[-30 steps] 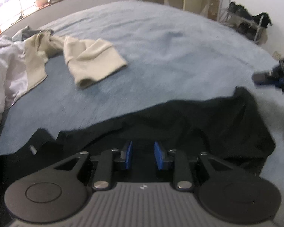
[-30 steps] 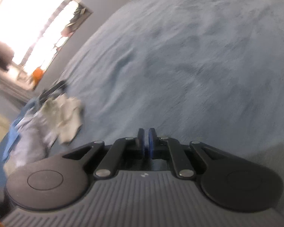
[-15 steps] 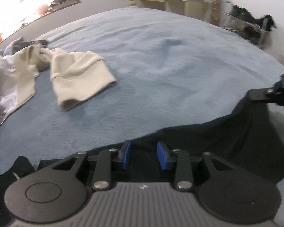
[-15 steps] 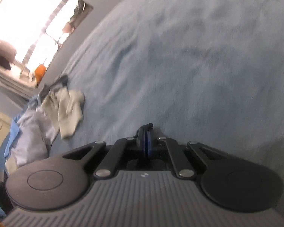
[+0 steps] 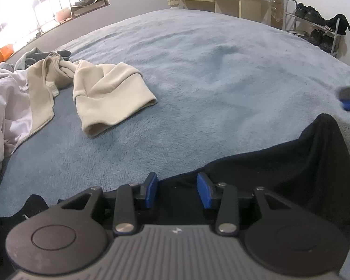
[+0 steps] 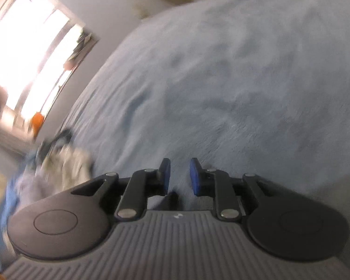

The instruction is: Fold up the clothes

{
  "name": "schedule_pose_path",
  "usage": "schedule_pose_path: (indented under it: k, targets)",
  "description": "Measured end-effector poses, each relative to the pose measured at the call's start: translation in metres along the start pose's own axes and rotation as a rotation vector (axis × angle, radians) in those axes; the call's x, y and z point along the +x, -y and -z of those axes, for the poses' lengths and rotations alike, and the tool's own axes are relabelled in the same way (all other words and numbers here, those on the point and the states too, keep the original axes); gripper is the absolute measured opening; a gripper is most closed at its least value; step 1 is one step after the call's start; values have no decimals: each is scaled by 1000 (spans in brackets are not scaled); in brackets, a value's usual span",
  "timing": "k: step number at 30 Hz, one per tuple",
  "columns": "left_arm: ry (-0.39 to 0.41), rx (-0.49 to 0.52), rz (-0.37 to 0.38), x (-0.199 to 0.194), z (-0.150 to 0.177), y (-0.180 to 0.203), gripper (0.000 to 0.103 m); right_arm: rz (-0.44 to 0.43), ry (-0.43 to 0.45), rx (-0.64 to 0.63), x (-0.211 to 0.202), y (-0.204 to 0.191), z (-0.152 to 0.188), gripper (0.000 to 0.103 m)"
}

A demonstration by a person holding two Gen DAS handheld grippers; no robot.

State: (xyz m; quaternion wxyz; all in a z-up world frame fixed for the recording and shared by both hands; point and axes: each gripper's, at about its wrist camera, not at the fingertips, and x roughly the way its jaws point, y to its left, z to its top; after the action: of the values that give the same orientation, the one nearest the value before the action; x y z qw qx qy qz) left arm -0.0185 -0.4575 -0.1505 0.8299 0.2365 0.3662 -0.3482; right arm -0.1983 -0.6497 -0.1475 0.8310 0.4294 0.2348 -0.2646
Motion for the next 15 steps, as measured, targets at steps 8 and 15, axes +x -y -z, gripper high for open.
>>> schedule_pose_path:
  k: [8, 15]
  targets:
    - [1, 17, 2, 1, 0, -1, 48, 16, -229, -381, -39, -22, 65, 18]
    - [0, 24, 2, 1, 0, 0, 48, -28, -240, -622, -28, -44, 83, 18]
